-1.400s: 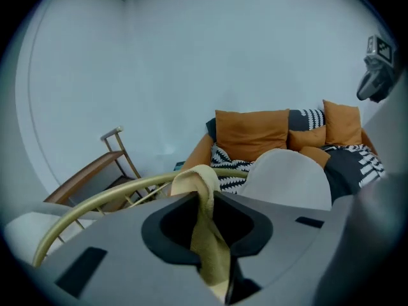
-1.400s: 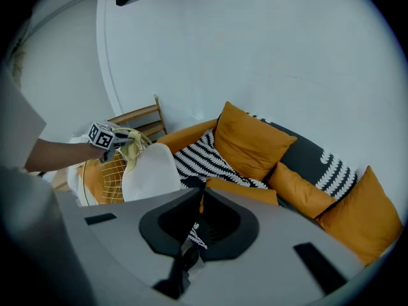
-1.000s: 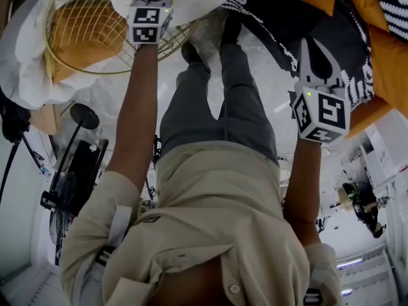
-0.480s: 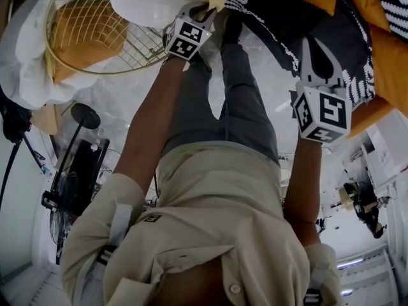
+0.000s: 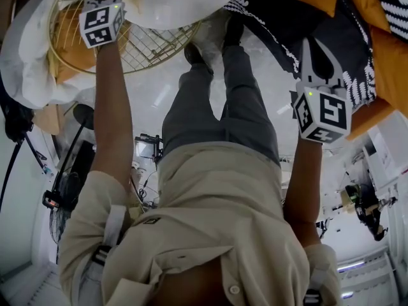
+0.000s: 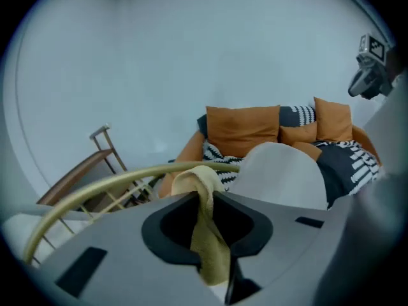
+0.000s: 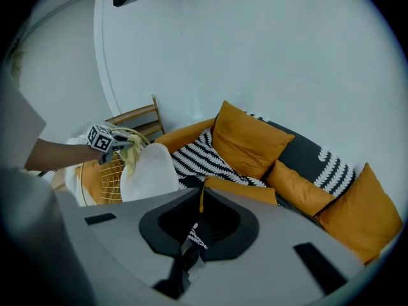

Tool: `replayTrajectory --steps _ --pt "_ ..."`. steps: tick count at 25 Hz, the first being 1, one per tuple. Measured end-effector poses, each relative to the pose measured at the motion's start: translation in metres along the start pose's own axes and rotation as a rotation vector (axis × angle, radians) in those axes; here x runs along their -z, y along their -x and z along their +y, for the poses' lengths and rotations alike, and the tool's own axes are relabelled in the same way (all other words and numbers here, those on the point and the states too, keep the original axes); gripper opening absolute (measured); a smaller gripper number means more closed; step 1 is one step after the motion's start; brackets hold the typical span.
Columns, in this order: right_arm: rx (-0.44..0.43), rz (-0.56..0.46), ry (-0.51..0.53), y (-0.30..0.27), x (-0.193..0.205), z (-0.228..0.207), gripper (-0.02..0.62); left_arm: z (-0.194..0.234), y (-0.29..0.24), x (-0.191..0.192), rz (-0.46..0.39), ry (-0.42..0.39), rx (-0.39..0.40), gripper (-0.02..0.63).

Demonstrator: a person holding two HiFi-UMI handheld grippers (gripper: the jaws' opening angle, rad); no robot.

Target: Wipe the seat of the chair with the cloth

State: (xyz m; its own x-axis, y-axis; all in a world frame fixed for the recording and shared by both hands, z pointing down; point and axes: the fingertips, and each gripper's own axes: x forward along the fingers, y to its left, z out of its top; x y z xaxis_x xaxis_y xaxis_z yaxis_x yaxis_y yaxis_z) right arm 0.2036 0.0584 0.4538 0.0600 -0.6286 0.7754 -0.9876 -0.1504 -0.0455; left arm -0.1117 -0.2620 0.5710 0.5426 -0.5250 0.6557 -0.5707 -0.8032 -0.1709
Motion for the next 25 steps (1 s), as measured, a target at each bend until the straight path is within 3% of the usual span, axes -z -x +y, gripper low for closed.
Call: replayTrajectory --steps 3,8,11,16,19,22,25 --pt "-0.002 0.001 -0.001 -0.002 0.000 0.001 0.028 0.024 0.012 -0.008 -0.008 -0.021 -0.041 0.077" --pt "0.001 0.001 0.003 -0.004 -0.002 0.000 0.028 -0.011 -0.002 0.006 0.018 -0.020 0.022 0.077" --pt "0.005 0.011 0.003 -0.006 0.002 0.000 0.028 -0.069 -0.019 0.024 0.053 0.011 0.127 0.077" --pt "-0.002 0.024 0.008 -0.009 0.006 0.004 0.028 -0.208 -0.031 0.060 0.131 0.030 0.377 0.077" --pt "-0.001 0.027 0.009 -0.011 0.005 0.003 0.028 -0.272 -0.027 0.074 0.168 0.050 0.488 0.077" --pt "-0.001 0.030 0.012 -0.013 0.005 0.004 0.028 -0.301 -0.023 0.080 0.182 0.057 0.538 0.077" --pt "-0.005 0.031 0.015 -0.015 0.005 0.007 0.028 -0.300 -0.020 0.082 0.180 0.061 0.543 0.077"
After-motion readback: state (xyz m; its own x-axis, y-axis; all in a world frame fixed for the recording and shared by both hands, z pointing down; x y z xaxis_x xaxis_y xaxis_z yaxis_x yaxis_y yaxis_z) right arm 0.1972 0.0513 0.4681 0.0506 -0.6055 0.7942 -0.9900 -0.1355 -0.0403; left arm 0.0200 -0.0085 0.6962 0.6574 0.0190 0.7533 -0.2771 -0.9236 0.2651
